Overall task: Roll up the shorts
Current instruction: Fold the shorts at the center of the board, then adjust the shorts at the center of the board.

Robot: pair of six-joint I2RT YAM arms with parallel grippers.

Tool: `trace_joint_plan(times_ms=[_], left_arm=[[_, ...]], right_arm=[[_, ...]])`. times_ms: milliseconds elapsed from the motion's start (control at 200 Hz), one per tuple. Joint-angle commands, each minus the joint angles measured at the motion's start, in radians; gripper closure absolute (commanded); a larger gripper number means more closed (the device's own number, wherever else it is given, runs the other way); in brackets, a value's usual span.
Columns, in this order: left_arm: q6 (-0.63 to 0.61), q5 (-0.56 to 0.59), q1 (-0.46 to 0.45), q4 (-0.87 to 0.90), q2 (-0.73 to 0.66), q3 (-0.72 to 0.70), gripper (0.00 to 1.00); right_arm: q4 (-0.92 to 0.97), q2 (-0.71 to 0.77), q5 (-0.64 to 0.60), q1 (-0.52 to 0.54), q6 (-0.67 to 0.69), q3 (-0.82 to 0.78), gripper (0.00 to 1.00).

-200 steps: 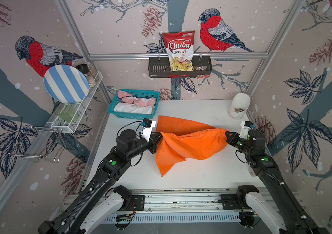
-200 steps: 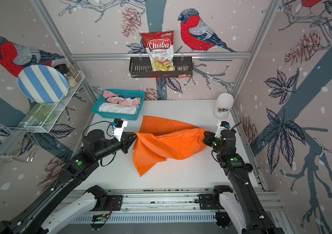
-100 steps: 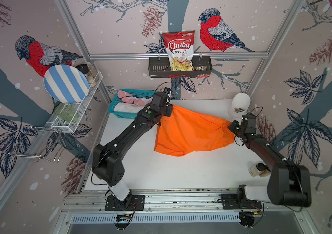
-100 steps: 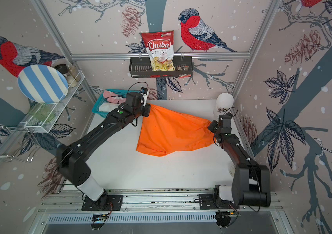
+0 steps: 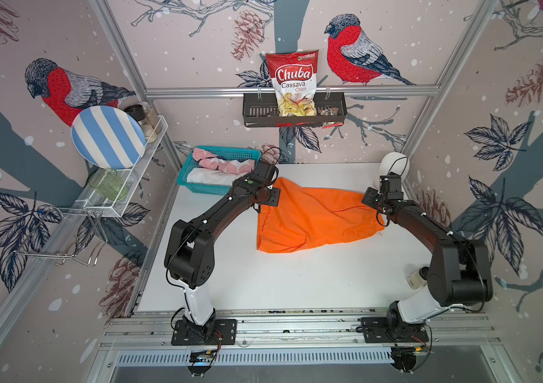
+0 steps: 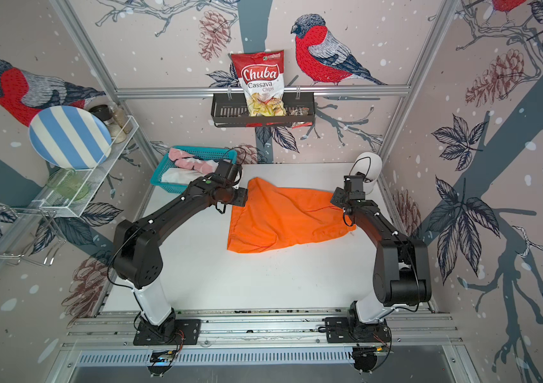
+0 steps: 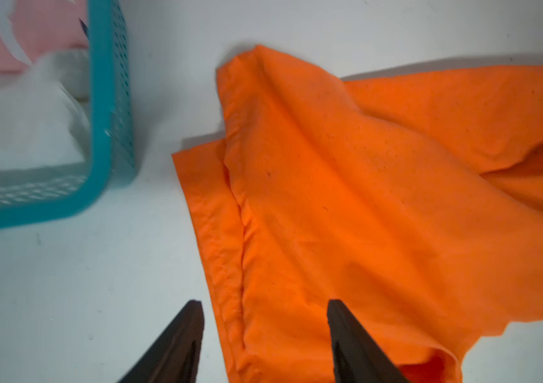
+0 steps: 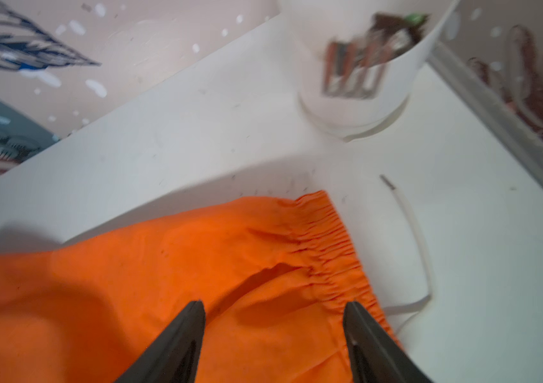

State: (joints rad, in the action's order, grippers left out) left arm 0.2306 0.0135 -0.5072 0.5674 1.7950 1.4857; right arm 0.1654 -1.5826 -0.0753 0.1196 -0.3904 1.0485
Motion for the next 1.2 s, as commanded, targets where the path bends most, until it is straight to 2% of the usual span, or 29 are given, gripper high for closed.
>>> trace_joint_plan(times_ms=[0,80,175,270,350,560,670,820,960,1195], left_arm=[[0.131,-0.131,-0.045,-0.105,-0.048,-0.144,0.39],[0.182,-0.211,-0.076,-0.197,-0.076,-0.273,0.41],[0.232,-0.185,-0.096,-0.246,-0.109,-0.399,0.45],[0.275,-0.128,-0.096,-0.27,-0.149,-0.511,0.47],[0.295,-0.111,-0.096,-0.288,-0.179,-0.582,0.48],[0.361,-0.086,-0.095,-0.359,-0.224,-0.719,0.55],[0.389,-0.042,-0.094,-0.376,-0.273,-0.779,0.56],[0.44,-0.003,-0.086,-0.402,-0.414,-0.855,0.55],[0.458,-0.016,-0.043,-0.384,-0.525,-0.89,0.56],[0.445,-0.043,0.043,-0.376,-0.566,-0.955,0.61]], right_arm=[[0.052,-0.036,0.191,0.083,0.079,0.005,0.33],[0.06,-0.048,0.239,0.152,0.072,-0.01,0.36],[0.033,-0.039,0.293,0.256,0.028,-0.023,0.39],[0.049,-0.054,0.231,0.4,0.03,0.03,0.39],[0.065,-0.102,0.224,0.499,0.045,0.095,0.42],[0.102,-0.289,0.204,0.678,0.102,0.28,0.46],[0.12,-0.386,0.201,0.728,0.114,0.372,0.5],[0.135,-0.488,0.194,0.763,0.122,0.475,0.55],[0.146,-0.561,0.205,0.775,0.133,0.547,0.58],[0.157,-0.65,0.214,0.805,0.146,0.634,0.59]])
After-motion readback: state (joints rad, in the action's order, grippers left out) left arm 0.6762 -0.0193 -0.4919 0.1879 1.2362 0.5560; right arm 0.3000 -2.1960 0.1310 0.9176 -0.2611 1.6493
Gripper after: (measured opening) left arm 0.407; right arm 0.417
